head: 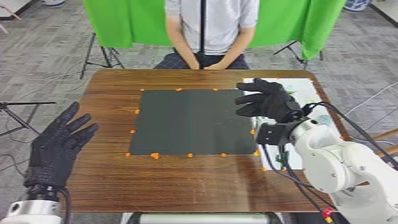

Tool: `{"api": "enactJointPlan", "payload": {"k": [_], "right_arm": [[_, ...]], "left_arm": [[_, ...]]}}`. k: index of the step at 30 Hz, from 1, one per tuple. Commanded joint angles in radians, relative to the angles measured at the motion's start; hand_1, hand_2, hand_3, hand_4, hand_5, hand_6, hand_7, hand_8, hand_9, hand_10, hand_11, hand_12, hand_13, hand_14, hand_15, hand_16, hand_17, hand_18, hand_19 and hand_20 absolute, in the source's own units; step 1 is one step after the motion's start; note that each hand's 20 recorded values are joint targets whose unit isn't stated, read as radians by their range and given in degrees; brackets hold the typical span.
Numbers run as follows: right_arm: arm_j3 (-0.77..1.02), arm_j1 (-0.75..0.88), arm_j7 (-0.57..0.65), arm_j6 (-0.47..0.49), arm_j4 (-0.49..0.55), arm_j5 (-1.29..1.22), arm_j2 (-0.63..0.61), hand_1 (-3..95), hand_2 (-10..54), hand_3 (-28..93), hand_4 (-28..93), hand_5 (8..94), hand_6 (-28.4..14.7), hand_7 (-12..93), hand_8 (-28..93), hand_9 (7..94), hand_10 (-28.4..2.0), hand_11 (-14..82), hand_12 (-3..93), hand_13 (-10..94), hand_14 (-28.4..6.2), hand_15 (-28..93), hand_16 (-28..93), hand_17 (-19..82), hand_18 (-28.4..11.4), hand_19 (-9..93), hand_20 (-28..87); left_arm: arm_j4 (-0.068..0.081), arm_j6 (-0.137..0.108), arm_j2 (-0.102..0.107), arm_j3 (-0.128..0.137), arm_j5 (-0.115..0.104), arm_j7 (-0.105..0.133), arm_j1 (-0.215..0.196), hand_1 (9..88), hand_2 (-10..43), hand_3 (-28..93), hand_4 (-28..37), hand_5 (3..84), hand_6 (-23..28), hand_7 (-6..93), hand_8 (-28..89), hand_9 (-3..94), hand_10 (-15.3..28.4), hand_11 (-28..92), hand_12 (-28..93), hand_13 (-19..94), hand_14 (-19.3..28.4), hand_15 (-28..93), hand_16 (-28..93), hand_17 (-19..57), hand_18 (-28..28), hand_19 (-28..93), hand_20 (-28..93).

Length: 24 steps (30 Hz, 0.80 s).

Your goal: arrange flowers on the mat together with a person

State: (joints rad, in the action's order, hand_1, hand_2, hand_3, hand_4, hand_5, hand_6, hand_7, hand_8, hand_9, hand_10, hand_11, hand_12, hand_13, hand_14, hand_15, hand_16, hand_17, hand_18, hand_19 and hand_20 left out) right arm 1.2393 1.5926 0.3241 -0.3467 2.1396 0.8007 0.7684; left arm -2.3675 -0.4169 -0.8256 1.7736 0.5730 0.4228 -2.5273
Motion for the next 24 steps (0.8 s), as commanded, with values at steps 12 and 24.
{"api": "enactJointPlan", "payload": {"k": [12, 24], "right_arm": [[-0.005, -0.015, -0.009, 0.001, -0.004, 0.006, -0.001, 19.4, 9.8, 74, -22, 52.1, -2.5, 12, -11, 57.1, -20.9, 16.3, 14.1, 51, -22.2, 49, 8, 18, -26.1, 65, 5], [0.001, -0.010, -0.013, 0.006, -0.004, 0.003, -0.002, 19.4, 9.8, 74, -22, 52.1, -2.6, 12, -11, 57.0, -20.9, 16.3, 14.2, 51, -22.2, 49, 8, 18, -26.2, 65, 4]], "left_arm": [[0.006, -0.005, 0.015, -0.012, -0.014, 0.037, -0.023, 21.2, 7.8, 75, -24.7, 30.5, 5.3, 10.1, -8, 28.5, 15.2, 19, 12, 19, 21.5, 42, -5, -9.6, 19.3, 37, 13], [0.005, -0.017, 0.025, -0.018, -0.026, 0.054, -0.024, 21.1, 7.7, 75, -24.6, 30.4, 5.2, 10.1, -8, 28.5, 15.2, 19, 12, 19, 21.4, 42, -5, -9.5, 19.4, 37, 13]]}}
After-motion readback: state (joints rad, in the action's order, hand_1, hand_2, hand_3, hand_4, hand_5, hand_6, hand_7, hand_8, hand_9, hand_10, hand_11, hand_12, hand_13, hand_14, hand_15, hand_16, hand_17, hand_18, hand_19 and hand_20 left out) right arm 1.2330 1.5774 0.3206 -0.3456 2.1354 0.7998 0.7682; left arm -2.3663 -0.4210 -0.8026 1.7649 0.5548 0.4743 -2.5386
